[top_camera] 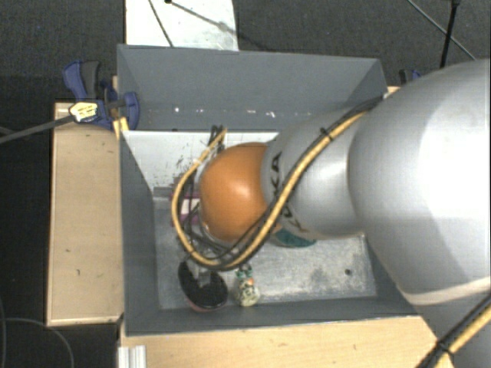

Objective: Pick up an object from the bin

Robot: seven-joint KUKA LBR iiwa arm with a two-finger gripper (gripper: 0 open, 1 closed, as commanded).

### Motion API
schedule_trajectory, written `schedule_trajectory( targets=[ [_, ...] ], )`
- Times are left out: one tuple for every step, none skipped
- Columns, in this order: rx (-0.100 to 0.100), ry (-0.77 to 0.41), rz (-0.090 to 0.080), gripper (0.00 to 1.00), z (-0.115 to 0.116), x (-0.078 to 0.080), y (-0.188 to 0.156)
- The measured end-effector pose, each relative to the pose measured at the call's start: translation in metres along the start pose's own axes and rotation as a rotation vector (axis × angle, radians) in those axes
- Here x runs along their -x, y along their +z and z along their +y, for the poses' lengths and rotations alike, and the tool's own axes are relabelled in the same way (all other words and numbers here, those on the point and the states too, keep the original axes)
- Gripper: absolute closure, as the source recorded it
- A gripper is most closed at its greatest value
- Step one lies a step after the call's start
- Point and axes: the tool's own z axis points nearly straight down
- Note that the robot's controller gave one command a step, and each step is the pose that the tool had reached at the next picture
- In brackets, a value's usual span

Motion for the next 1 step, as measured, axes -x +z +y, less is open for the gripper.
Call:
schedule_trajectory(
  targets=[
    [-0.003, 0.006, -0.011, 0.00, -0.0026, 0.0029, -0.0008]
  ],
)
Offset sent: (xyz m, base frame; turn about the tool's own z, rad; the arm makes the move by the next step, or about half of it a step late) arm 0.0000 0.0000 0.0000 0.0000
